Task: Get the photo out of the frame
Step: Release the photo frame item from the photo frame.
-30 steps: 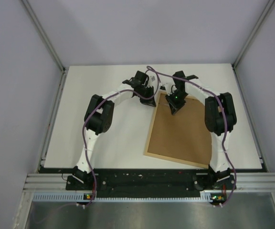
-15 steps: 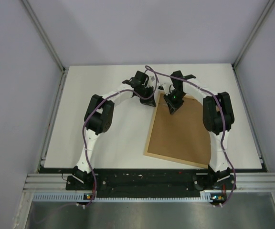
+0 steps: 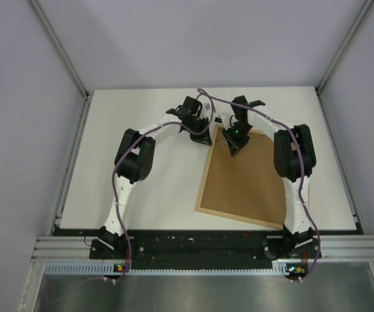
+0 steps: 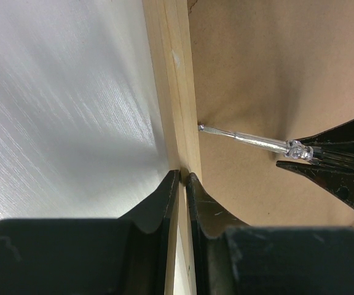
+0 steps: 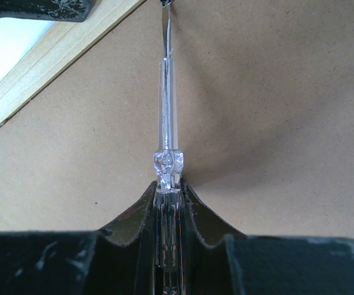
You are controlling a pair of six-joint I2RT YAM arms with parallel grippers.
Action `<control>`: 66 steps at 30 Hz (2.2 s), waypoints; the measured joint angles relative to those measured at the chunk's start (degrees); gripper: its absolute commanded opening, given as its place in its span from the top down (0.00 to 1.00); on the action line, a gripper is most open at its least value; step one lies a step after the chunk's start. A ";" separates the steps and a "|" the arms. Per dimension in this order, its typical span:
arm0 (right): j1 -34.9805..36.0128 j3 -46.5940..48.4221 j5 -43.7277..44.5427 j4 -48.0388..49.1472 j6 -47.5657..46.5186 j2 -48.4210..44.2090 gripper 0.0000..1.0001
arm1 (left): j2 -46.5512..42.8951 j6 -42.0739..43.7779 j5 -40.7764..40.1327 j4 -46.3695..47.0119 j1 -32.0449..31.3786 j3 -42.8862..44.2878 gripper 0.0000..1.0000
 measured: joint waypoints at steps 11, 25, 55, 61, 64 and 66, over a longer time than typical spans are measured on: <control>0.00 4.48 -0.87 -3.93 -0.52 3.15 1.00 | 0.02 0.04 -0.59 -0.50 0.00 0.28 0.87; 2.54 19.78 3.23 -14.51 -0.37 10.58 1.00 | 0.00 -0.17 -2.80 -1.31 0.68 0.90 0.87; 6.10 28.06 4.83 -16.96 9.25 12.85 1.00 | -2.29 -1.73 -1.77 2.01 2.34 -3.87 0.89; 7.39 28.15 5.40 -15.82 11.26 12.96 1.00 | -3.30 -1.79 0.02 3.52 3.76 -6.19 0.89; 7.89 28.09 6.27 -15.61 11.67 12.96 1.00 | -3.80 -1.70 0.00 4.07 4.00 -7.08 0.88; 8.00 26.64 6.43 -14.38 11.56 12.26 1.00 | -4.26 -1.68 0.00 4.74 4.24 -7.96 0.87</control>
